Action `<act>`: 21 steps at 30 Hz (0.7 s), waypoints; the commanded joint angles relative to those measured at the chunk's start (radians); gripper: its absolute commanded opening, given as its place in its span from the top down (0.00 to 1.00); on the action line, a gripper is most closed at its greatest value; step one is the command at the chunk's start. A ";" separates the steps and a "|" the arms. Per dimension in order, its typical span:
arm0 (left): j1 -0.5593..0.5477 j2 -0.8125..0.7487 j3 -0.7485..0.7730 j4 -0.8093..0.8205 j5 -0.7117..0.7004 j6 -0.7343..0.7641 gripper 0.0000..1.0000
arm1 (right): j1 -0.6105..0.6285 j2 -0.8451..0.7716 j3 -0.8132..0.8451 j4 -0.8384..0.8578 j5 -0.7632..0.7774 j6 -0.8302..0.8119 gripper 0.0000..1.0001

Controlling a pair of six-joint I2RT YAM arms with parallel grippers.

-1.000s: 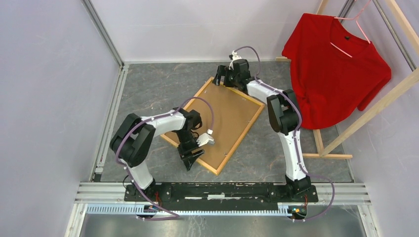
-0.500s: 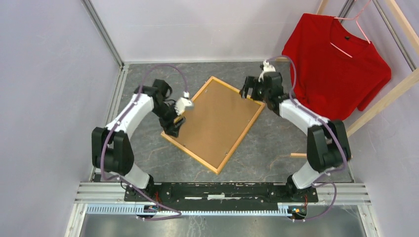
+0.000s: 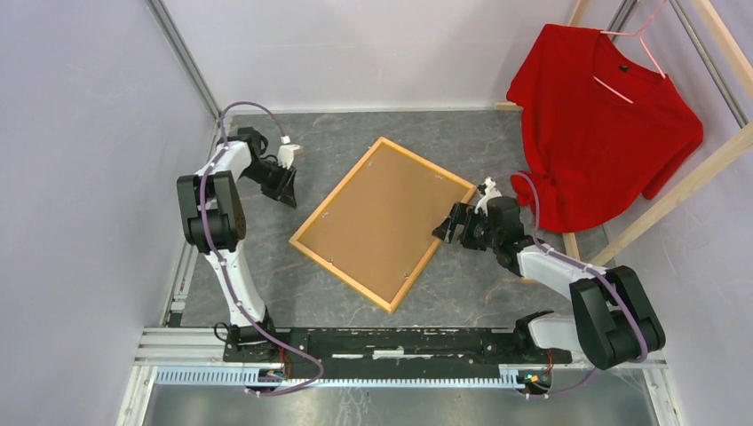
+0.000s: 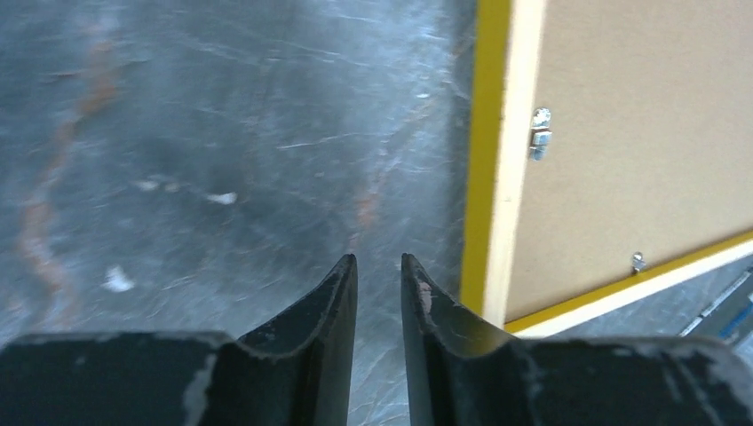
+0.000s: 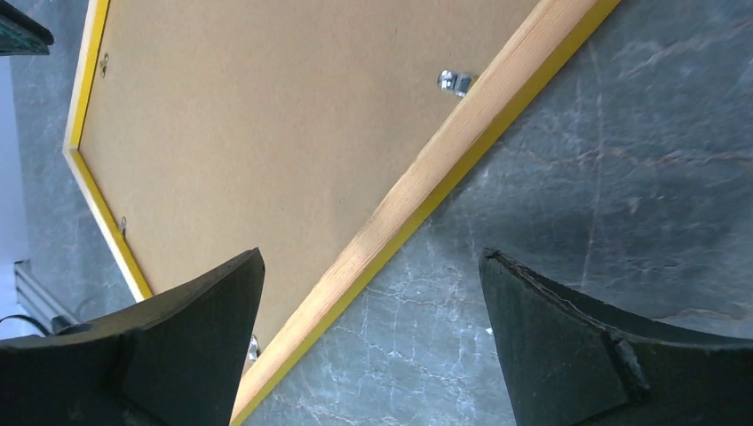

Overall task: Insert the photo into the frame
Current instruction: Adjust the photo frame at the center of the board.

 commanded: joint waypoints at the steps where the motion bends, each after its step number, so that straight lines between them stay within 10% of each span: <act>1: -0.034 -0.010 -0.067 -0.017 0.119 -0.006 0.72 | -0.003 0.039 -0.027 0.165 -0.093 0.082 0.02; 21: -0.279 -0.277 -0.534 0.008 0.102 0.140 0.79 | -0.034 0.314 0.232 0.103 -0.099 0.023 0.02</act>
